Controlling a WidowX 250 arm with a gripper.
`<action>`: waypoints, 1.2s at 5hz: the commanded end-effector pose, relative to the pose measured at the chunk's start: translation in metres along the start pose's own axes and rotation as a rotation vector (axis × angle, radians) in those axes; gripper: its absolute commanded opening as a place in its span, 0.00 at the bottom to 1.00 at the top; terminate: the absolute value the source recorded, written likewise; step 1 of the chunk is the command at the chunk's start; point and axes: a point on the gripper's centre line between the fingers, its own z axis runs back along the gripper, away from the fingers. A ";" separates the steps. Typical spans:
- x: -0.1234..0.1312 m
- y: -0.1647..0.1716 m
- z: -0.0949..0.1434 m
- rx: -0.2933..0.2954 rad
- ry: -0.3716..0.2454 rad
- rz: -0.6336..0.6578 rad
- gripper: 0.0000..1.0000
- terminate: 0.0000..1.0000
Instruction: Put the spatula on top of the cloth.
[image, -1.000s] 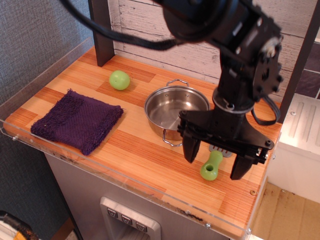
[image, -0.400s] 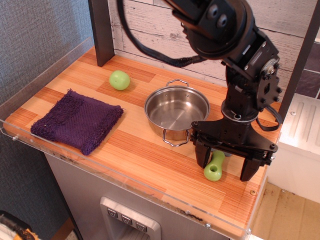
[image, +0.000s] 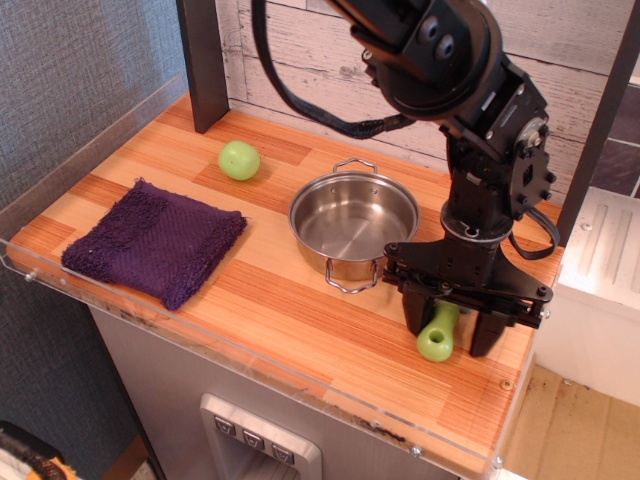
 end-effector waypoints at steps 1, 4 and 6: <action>0.017 -0.009 0.086 -0.159 -0.205 -0.114 0.00 0.00; -0.004 0.120 0.152 0.009 -0.115 -0.110 0.00 0.00; -0.033 0.221 0.133 0.089 -0.078 -0.008 0.00 0.00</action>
